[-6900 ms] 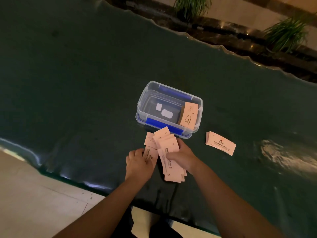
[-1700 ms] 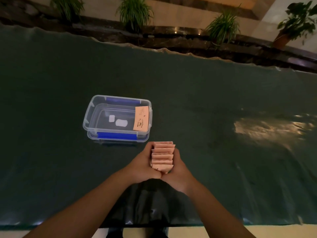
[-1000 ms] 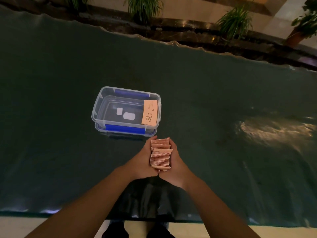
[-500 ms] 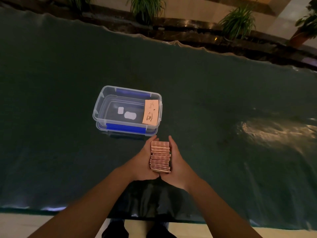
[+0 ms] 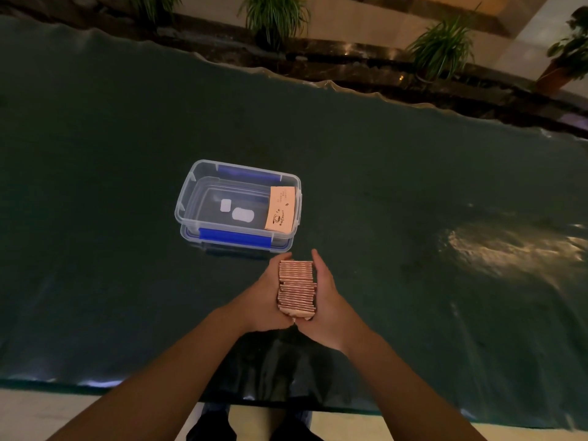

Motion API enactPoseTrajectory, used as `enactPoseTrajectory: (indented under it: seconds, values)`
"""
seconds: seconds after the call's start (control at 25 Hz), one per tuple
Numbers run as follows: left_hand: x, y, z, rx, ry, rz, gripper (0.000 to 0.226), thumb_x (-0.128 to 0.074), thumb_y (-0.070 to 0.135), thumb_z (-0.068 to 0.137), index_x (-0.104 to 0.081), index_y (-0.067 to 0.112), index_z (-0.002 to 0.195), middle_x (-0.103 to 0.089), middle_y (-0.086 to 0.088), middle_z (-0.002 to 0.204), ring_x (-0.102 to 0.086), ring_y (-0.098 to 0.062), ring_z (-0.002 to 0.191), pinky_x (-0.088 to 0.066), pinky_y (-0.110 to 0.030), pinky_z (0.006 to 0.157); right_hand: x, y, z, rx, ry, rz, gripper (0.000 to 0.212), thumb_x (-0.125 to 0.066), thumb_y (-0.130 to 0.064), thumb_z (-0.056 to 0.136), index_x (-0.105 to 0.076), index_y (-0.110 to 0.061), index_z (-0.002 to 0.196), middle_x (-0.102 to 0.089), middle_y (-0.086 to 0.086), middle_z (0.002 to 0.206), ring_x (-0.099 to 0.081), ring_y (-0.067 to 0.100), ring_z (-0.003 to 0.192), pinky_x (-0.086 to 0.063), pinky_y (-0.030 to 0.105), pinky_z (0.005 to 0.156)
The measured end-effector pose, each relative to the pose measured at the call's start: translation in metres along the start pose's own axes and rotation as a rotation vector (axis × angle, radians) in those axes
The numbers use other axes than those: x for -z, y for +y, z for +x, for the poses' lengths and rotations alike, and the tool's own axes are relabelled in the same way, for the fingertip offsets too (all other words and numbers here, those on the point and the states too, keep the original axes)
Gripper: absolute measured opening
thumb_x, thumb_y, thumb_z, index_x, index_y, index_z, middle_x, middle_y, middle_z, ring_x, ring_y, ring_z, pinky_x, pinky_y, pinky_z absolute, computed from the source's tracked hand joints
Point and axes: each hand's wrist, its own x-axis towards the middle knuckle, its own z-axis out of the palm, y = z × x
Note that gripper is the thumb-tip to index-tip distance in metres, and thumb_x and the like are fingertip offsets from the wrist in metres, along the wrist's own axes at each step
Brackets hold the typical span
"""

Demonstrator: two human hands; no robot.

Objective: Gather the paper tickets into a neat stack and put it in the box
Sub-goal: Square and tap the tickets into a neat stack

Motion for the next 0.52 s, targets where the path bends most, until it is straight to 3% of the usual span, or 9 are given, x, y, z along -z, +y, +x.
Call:
enactPoseTrajectory:
  seconds: [0.08, 0.16, 0.24, 0.36, 0.44, 0.52]
  values:
    - [-0.001, -0.004, 0.002, -0.008, 0.005, -0.001, 0.135, -0.095, 0.041, 0.065, 0.002, 0.041, 0.159, -0.042, 0.024, 0.147, -0.044, 0.009, 0.134, -0.038, -0.012, 0.102, 0.001, -0.003, 0.000, 0.086, 0.010, -0.073, 0.140, -0.088, -0.022, 0.079, 0.021, -0.066, 0.153, -0.015, -0.008, 0.174, -0.061, 0.012, 0.126, -0.051, 0.018, 0.089]
    - [-0.004, -0.005, 0.003, -0.008, 0.014, 0.018, 0.115, -0.093, 0.035, 0.070, -0.015, 0.048, 0.154, -0.045, 0.026, 0.143, -0.047, 0.009, 0.132, -0.041, -0.016, 0.105, 0.003, -0.005, -0.003, 0.128, 0.014, -0.143, 0.135, -0.087, -0.021, 0.080, 0.017, -0.073, 0.149, -0.010, -0.007, 0.175, -0.060, 0.017, 0.130, -0.054, 0.023, 0.091]
    - [-0.007, -0.003, 0.004, 0.011, 0.035, 0.035, 0.094, -0.089, 0.033, 0.076, -0.025, 0.063, 0.139, -0.046, 0.031, 0.136, -0.050, 0.013, 0.124, -0.041, -0.021, 0.108, 0.001, -0.003, -0.003, 0.098, 0.044, -0.090, 0.132, -0.088, -0.021, 0.081, 0.012, -0.061, 0.159, -0.032, -0.005, 0.169, -0.059, 0.011, 0.134, -0.053, 0.028, 0.104]
    - [-0.007, 0.006, 0.004, 0.042, 0.064, 0.029, 0.080, -0.085, 0.043, 0.076, -0.026, 0.081, 0.115, -0.047, 0.035, 0.124, -0.051, 0.017, 0.112, -0.040, -0.020, 0.100, -0.002, 0.000, 0.001, -0.007, 0.088, 0.096, 0.145, -0.092, -0.027, 0.077, 0.024, -0.051, 0.159, -0.062, -0.016, 0.140, -0.063, -0.004, 0.123, -0.047, 0.027, 0.112]
    - [-0.003, 0.009, 0.002, 0.041, 0.068, 0.029, 0.079, -0.085, 0.046, 0.073, -0.027, 0.078, 0.116, -0.050, 0.032, 0.126, -0.052, 0.014, 0.113, -0.041, -0.021, 0.100, -0.003, 0.000, 0.003, -0.045, 0.086, 0.141, 0.151, -0.093, -0.040, 0.067, 0.024, -0.047, 0.161, -0.060, -0.013, 0.145, -0.061, 0.000, 0.130, -0.044, 0.034, 0.118]
    - [-0.002, 0.007, 0.001, 0.023, 0.048, 0.033, 0.092, -0.087, 0.039, 0.073, -0.025, 0.060, 0.137, -0.049, 0.023, 0.136, -0.052, 0.004, 0.125, -0.043, -0.029, 0.110, -0.005, 0.000, 0.006, -0.057, 0.073, 0.114, 0.149, -0.091, -0.044, 0.063, 0.018, -0.040, 0.165, -0.045, -0.006, 0.161, -0.045, 0.011, 0.148, -0.037, 0.042, 0.125]
